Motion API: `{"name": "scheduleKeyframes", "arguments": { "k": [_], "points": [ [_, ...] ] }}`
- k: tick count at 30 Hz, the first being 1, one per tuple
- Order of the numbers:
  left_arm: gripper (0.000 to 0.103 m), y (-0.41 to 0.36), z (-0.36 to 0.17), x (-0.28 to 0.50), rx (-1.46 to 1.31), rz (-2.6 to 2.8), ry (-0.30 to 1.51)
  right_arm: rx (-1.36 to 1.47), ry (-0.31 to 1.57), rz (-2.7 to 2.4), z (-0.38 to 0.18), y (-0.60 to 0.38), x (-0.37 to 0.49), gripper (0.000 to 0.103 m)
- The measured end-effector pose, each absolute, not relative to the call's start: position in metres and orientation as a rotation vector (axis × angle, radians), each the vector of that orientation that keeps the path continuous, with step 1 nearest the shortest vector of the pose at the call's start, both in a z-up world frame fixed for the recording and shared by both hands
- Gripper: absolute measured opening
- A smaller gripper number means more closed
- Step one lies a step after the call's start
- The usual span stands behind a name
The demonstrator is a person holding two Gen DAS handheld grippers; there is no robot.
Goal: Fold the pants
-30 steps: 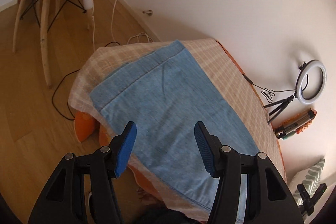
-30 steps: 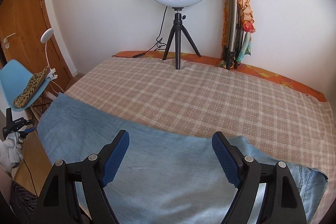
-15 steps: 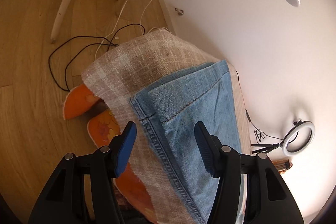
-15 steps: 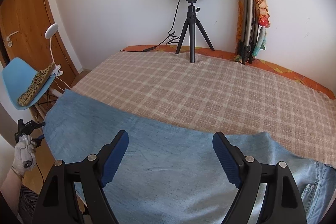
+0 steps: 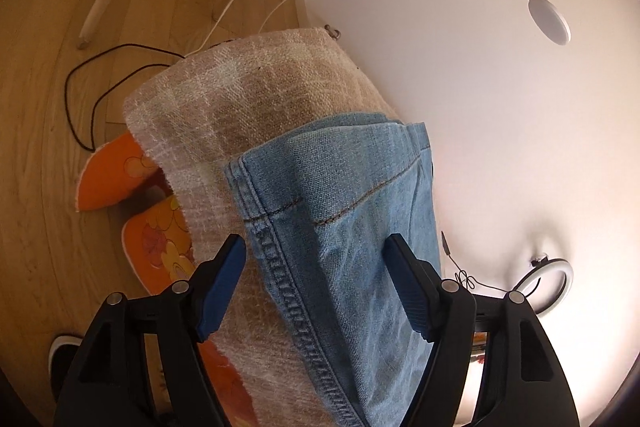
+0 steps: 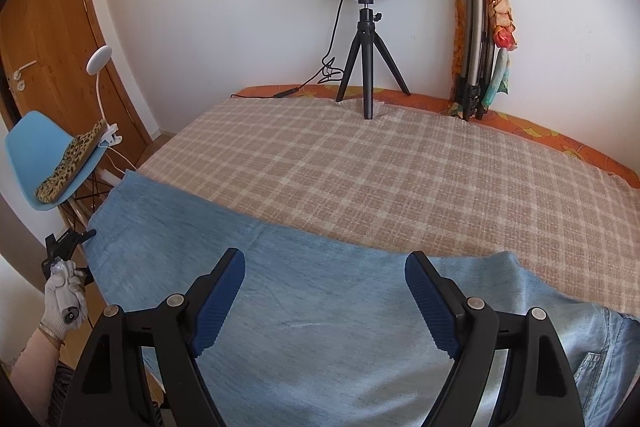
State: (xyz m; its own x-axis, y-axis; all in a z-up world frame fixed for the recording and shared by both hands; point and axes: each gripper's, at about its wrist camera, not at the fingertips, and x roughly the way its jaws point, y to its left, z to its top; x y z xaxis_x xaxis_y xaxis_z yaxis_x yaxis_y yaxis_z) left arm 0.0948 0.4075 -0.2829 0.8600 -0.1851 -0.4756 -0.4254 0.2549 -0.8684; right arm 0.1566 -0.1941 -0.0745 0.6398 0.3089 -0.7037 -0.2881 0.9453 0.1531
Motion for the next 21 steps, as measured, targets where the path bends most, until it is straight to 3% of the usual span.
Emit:
{"name": "scheduleKeyframes", "arguments": {
  "k": [2, 4, 6, 12, 21],
  "points": [
    [0.069, 0.408, -0.277, 0.092, -1.327, 0.170, 0.520, 0.040, 0.814, 0.335, -0.075, -0.197, 0.158, 0.085],
    [0.053, 0.409, -0.273, 0.089, -1.335, 0.167, 0.504, 0.048, 0.819, 0.331, -0.076, -0.199, 0.159, 0.085],
    [0.051, 0.411, -0.272, 0.084, -1.346, 0.174, 0.492, 0.049, 0.818, 0.330, -0.075, -0.200, 0.158, 0.085],
    [0.020, 0.412, -0.253, 0.073, -1.274, 0.185, 0.475, 0.038, 0.815, 0.330, -0.074, -0.199, 0.156, 0.087],
    [0.019, 0.395, -0.234, 0.096, -1.077, 0.252, 0.544, -0.013, 0.802, 0.339, -0.073, -0.188, 0.151, 0.087]
  ]
}}
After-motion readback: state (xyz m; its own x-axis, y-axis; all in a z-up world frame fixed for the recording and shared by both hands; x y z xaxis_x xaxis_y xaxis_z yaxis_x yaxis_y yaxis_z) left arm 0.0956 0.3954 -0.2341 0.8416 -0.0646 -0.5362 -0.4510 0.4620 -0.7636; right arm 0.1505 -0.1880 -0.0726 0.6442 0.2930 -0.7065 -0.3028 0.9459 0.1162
